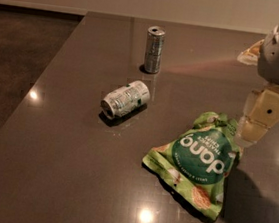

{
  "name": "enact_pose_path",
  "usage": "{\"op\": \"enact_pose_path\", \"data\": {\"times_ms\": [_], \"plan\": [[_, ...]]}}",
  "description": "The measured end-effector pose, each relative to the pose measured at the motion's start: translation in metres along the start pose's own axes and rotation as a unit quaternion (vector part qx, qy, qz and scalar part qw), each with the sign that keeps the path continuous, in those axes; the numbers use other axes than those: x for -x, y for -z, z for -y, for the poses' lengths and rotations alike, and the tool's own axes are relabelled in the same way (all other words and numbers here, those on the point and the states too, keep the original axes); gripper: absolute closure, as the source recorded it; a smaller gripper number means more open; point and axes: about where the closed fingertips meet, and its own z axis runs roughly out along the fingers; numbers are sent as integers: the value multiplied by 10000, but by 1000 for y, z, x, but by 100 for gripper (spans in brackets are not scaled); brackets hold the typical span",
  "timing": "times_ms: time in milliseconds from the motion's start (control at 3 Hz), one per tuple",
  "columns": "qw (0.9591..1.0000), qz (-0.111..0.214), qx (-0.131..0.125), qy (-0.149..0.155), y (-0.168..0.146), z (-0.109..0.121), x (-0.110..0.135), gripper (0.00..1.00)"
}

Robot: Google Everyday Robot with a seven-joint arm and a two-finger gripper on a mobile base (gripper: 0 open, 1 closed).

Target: Pick 7up can

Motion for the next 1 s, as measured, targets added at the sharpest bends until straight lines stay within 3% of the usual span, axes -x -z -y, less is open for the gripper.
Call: {"op": "enact_pose_path", "data": {"times_ms": [333,667,1000], "plan": [[9961,234,197,829,-26,0,61,0],[9890,285,336,1409,-44,4,100,0],[9782,358,488,1987,-65,17,134,0]]}}
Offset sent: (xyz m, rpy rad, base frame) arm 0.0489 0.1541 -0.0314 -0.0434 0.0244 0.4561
